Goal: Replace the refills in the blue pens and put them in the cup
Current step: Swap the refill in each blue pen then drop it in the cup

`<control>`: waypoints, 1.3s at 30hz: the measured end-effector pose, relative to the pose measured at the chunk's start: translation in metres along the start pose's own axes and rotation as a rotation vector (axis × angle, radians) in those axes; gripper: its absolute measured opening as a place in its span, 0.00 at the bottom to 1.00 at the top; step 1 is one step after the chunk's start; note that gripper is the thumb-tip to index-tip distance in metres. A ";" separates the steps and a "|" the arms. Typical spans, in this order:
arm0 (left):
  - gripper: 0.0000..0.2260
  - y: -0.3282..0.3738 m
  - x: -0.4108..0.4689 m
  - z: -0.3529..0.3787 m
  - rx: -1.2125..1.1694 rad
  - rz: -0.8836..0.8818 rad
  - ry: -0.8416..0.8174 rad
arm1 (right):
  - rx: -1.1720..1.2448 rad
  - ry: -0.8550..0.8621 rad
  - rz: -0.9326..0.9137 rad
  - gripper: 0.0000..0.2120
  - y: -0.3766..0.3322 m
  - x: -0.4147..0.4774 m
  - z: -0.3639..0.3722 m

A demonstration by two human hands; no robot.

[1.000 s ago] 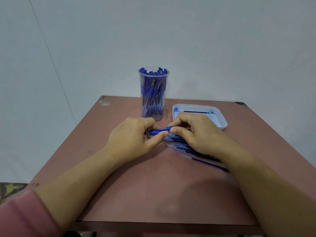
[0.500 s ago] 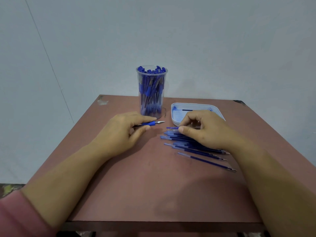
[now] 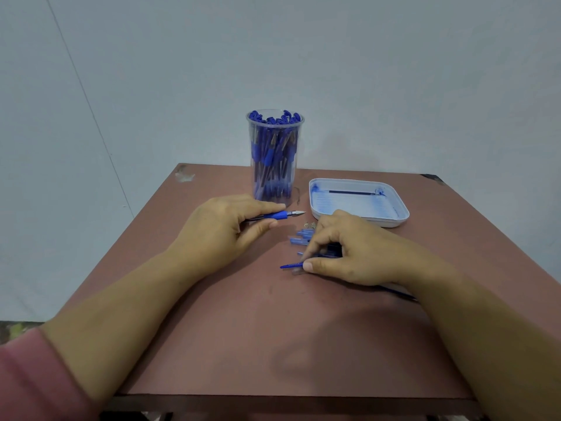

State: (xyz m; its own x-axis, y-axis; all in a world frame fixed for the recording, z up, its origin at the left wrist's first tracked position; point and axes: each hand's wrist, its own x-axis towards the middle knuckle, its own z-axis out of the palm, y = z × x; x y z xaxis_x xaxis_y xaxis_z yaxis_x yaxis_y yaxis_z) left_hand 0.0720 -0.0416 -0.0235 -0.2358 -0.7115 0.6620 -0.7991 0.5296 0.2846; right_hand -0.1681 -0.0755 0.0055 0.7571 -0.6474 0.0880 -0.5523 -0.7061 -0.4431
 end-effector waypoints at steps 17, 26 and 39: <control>0.15 0.006 -0.001 0.004 0.002 0.051 -0.001 | 0.225 0.359 0.031 0.05 -0.003 0.010 0.004; 0.14 0.005 -0.002 0.005 0.002 0.031 -0.020 | 0.316 0.376 -0.006 0.08 -0.003 0.010 0.005; 0.14 0.005 -0.002 0.004 0.017 0.042 0.002 | 0.328 0.371 0.040 0.06 -0.003 0.011 0.006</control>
State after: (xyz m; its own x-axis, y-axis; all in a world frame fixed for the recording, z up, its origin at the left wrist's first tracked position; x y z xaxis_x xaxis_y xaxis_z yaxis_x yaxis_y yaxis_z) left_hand 0.0664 -0.0399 -0.0262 -0.2680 -0.6882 0.6742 -0.7978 0.5508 0.2451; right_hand -0.1561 -0.0782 0.0026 0.5293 -0.7724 0.3509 -0.3938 -0.5901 -0.7048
